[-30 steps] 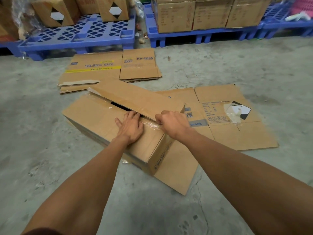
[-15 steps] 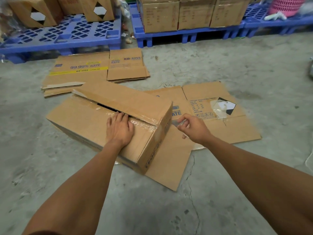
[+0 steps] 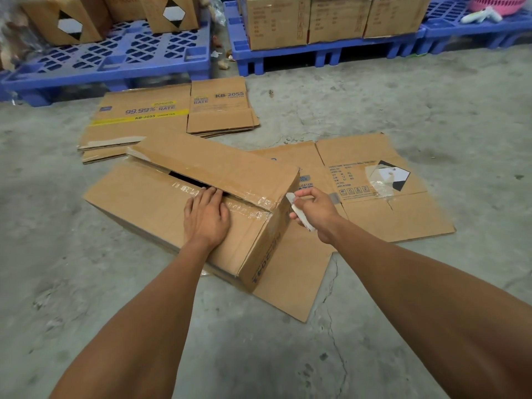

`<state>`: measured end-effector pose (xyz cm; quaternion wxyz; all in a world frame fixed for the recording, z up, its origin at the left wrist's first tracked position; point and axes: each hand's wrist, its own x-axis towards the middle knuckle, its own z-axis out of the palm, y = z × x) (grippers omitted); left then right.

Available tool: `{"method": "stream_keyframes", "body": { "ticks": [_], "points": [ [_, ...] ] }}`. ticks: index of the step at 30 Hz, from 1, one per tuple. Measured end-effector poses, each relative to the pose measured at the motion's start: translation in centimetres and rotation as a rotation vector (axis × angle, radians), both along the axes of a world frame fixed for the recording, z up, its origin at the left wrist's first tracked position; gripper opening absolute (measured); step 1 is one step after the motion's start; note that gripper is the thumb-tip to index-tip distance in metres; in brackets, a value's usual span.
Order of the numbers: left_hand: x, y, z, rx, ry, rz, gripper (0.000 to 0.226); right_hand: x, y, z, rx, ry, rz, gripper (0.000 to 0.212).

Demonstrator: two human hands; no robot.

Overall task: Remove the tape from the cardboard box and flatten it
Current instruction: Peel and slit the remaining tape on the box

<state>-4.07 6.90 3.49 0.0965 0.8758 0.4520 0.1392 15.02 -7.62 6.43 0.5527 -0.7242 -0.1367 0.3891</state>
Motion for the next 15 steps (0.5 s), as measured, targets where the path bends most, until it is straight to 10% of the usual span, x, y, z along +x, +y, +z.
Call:
{"method": "stream_keyframes", "body": {
  "ticks": [15],
  "points": [
    [-0.2,0.0,0.1,0.011,-0.021,-0.019,0.048,1.1,0.0,1.1,-0.082,-0.135,0.385,0.004]
  ]
}}
